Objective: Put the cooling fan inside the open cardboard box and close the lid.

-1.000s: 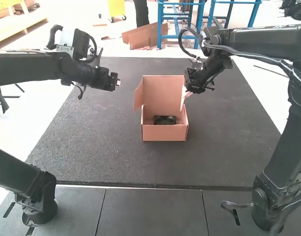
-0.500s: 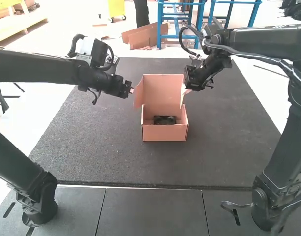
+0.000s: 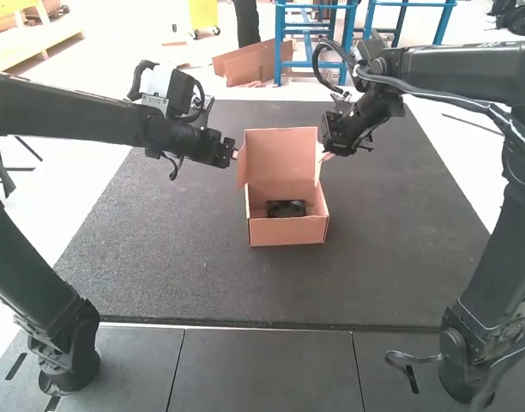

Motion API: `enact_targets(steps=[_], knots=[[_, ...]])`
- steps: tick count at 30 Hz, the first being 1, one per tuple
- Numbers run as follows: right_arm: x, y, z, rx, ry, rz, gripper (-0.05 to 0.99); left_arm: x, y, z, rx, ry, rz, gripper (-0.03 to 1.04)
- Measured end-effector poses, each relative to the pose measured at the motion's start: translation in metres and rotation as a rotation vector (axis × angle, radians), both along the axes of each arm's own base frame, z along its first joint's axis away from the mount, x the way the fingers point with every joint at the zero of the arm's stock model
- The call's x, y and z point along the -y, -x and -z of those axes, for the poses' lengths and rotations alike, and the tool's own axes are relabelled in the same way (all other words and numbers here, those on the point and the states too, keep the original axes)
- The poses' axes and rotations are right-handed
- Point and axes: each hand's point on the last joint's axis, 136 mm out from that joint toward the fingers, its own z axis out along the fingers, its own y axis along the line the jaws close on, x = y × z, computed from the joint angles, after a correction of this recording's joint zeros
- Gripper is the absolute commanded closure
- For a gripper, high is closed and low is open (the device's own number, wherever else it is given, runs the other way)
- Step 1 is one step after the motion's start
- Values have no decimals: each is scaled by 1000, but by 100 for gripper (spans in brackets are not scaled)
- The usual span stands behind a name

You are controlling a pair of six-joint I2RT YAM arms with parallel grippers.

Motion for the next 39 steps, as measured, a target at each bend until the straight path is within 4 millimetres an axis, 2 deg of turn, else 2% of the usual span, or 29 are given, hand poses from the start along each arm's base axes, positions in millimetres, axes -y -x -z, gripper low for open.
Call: enact_targets(steps=[13,29,39], knots=[[0,1,0,-2,-2,-2,95,21,5,3,-23,60,56,4],[1,9,5,-36,9,-21,95,29,5,-1,-7,106,82,4],[1,13,7,-52,9,-26,95,34,10,23,-69,139,89,4]])
